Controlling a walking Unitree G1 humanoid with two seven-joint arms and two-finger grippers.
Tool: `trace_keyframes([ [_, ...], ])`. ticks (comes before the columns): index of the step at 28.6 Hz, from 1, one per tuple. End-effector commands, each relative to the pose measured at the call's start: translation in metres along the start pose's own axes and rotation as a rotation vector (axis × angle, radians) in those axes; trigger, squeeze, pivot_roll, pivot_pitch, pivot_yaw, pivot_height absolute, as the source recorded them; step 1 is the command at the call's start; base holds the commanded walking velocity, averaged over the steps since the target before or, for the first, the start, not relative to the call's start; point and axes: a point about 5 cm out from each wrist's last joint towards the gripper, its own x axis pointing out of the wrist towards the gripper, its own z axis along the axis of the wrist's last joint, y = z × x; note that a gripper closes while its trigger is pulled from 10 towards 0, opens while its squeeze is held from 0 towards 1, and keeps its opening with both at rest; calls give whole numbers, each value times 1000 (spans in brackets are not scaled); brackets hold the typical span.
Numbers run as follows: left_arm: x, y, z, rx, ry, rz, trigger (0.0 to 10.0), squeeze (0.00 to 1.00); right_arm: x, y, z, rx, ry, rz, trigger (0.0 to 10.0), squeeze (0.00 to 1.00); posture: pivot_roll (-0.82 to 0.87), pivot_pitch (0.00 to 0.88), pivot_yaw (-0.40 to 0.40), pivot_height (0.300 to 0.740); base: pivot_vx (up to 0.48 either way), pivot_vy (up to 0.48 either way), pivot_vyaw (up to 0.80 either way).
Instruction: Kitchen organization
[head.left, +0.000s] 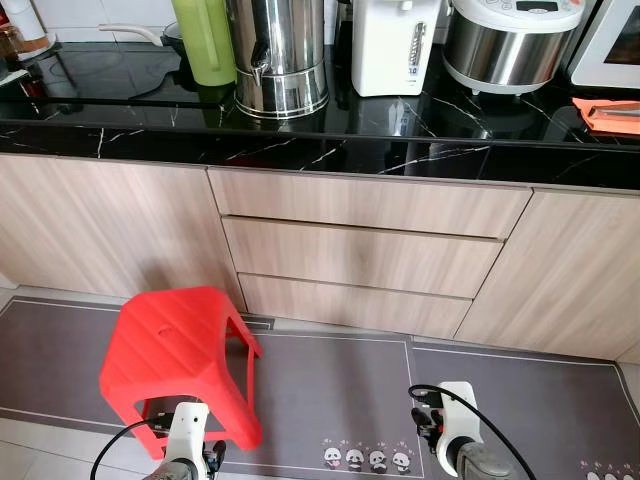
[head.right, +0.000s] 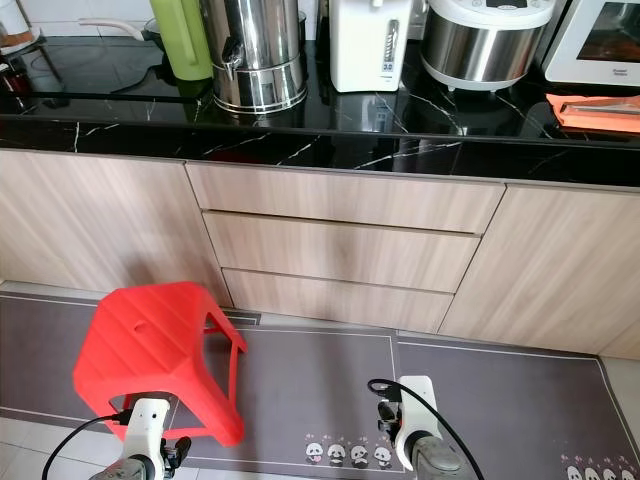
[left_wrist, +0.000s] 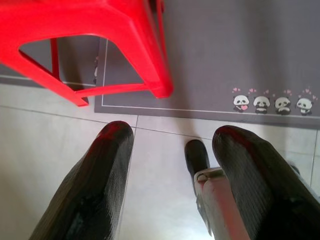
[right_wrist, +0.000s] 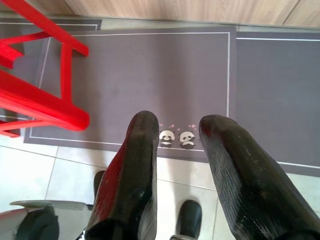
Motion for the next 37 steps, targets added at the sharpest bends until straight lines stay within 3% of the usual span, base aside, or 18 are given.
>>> trace_keyframes([
  [1, -3, 12, -6, -39, 14, 30, 10000, 0, 0, 4, -3, 9, -4, 7, 10000, 0, 12, 0, 44, 740, 0, 0, 0],
  [7, -5, 19, -10, -98, 25, 50, 10000, 0, -1, 4, -9, -8, 20, 4, 10000, 0, 36, 0, 48, 740, 0, 0, 0],
  [18, -6, 21, -11, -117, 21, 61, 10000, 0, -2, 6, -19, 37, 72, 10, 10000, 0, 38, 0, 47, 740, 0, 0, -726],
  [20, -6, 21, -11, -117, 21, 59, 10000, 0, -3, 6, -21, 54, 75, 8, 10000, 0, 38, 0, 47, 740, 0, 0, -675],
  [22, -6, 20, -11, -88, 26, 49, 10000, 0, -4, 5, -26, 5, 102, 15, 10000, 0, 39, 0, 51, 740, 0, 0, -700],
  [33, -5, 19, -9, -100, 20, 48, 10000, 0, -7, -2, -30, 18, 119, -4, 10000, 0, 41, 0, 51, 740, 0, 0, -718],
  [37, -5, 19, -7, -62, 17, 43, 10000, 0, -8, -3, -31, 23, 121, -8, 10000, 0, 41, 0, 52, 740, 0, 0, -725],
])
